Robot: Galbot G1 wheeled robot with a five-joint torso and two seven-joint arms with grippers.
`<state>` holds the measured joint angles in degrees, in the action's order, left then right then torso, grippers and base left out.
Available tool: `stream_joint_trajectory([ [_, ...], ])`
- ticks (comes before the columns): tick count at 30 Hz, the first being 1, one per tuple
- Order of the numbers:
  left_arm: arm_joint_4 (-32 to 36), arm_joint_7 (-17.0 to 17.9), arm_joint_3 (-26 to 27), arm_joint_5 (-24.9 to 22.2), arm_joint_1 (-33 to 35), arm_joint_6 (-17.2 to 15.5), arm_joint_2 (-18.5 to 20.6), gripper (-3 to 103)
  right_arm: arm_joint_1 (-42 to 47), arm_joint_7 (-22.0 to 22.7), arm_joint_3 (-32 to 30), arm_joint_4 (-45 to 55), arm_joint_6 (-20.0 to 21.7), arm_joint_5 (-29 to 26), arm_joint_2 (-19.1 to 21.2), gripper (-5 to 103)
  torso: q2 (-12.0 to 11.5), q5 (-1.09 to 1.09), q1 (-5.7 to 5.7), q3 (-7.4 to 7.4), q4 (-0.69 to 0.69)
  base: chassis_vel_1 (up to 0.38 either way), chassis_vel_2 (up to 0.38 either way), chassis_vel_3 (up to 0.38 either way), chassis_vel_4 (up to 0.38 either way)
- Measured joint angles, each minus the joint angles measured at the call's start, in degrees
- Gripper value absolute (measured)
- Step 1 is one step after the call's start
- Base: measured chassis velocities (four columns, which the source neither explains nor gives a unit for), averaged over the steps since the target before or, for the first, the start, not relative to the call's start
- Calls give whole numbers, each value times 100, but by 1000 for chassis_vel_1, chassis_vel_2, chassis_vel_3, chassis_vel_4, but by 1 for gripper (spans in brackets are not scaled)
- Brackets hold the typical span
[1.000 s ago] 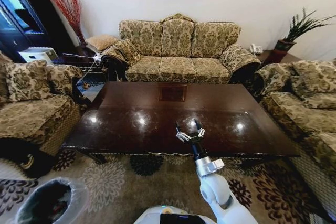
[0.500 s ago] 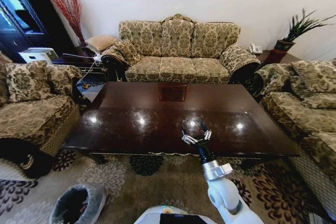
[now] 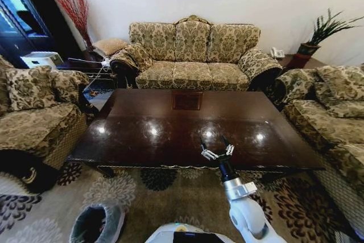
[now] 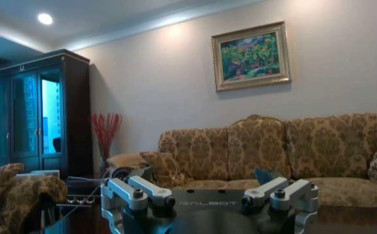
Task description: Move to the front of the table and place the trash on the table into the trash bin.
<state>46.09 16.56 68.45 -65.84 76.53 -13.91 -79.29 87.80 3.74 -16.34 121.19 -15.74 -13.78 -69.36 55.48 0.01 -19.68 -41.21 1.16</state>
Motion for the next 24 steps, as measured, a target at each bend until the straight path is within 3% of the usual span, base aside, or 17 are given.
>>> stream_joint_trajectory([
  [3, -28, -144, -1, 164, 1, 2, -34, -2, 9, 10, -23, -12, -7, 1, 13, 100, 0, 1, 0, 0, 1, 0, 0, 0, 0],
  [6, -40, -349, -5, 425, 14, 24, -95, 14, 9, 20, -53, -26, -18, -7, 24, 100, 0, 0, 0, 0, -1, 0, 0, 0, 0],
  [8, -28, -429, -5, 470, 32, 28, -111, 14, 1, 20, -55, -32, -20, -11, 24, 100, 0, 1, 0, 0, 0, 0, 0, 0, 0],
  [11, 80, -561, -19, 625, 121, 50, -150, 30, -36, 33, -69, -63, -32, -12, 5, 100, 0, 0, 0, 0, 0, 0, 0, 0, 0],
  [12, 80, -561, -19, 625, 121, 50, -150, 30, -36, 33, -69, -63, -32, -12, 5, 100, 0, 0, 0, 0, 0, 0, 0, 0, 0],
  [16, 280, -635, -13, 933, 313, -68, -187, 52, -62, 158, -88, -63, -17, 28, -27, 100, 0, -3, 0, 0, 0, 0, 0, 0, 0],
  [20, 499, -780, 14, 942, 475, -285, -192, 57, -65, 251, -131, -65, -1, 52, -32, 100, 0, 2, 0, 0, 0, 0, 0, 0, 0],
  [23, 787, -931, 24, 939, 656, -308, -239, 74, -27, 313, -159, -61, 8, 57, -40, 100, 0, -1, 0, 0, 0, 0, 0, 0, 0],
  [24, 787, -931, 24, 939, 656, -308, -239, 74, -27, 313, -159, -61, 8, 57, -40, 100, 0, -1, 0, 0, 0, 0, 0, 0, 0],
])
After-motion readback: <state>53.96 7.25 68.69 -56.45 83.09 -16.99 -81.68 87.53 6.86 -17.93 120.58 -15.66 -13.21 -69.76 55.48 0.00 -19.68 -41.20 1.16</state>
